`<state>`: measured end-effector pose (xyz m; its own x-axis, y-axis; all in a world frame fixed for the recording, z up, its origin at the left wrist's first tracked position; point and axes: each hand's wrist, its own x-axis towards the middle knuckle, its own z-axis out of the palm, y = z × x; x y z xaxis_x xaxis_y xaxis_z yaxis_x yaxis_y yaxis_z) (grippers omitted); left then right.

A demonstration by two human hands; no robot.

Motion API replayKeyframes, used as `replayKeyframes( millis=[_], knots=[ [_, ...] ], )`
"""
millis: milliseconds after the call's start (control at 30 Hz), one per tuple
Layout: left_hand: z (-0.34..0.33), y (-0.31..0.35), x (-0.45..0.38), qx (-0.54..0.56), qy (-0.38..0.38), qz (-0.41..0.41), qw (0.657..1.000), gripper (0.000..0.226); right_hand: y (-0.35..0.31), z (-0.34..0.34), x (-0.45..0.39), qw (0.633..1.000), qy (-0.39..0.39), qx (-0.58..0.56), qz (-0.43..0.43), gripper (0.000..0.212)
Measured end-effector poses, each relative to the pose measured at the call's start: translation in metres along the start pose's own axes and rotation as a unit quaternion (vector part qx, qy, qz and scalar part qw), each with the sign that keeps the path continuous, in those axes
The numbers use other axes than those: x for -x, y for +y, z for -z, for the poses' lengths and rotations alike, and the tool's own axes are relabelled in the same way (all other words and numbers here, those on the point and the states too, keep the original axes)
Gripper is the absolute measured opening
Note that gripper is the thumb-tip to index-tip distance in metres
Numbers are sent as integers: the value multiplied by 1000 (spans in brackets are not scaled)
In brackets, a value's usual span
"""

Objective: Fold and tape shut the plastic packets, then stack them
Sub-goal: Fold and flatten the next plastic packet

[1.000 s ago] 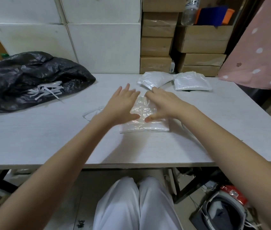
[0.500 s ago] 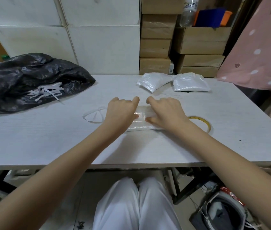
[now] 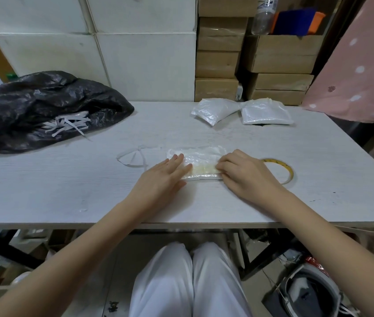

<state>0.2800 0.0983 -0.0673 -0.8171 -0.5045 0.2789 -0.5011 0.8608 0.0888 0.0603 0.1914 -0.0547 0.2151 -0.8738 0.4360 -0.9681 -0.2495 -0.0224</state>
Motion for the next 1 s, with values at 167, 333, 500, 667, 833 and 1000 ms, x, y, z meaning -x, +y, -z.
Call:
replayKeyframes(
  millis=[167, 333, 500, 667, 833, 1000],
  knots=[
    [1, 0, 3, 14, -10, -10, 1000, 44, 3, -10, 22, 995, -29, -88, -28, 40],
    [-3, -2, 4, 43, -5, 1, 999, 45, -12, 5, 9, 846, 73, -450, -278, 25],
    [-2, -2, 4, 54, -15, 1, 998, 46, -33, 3, -8, 990, 66, -104, -76, 53],
    [-1, -3, 6, 42, -32, -11, 999, 46, -38, -19, -7, 986, -117, -7, -122, 77],
    [1, -7, 10, 117, -43, -13, 992, 53, -33, -23, -4, 959, -165, -144, -180, 67],
    [39, -4, -2, 434, -35, 144, 888, 58, -34, -23, -5, 961, -166, -133, -175, 73]
  ],
)
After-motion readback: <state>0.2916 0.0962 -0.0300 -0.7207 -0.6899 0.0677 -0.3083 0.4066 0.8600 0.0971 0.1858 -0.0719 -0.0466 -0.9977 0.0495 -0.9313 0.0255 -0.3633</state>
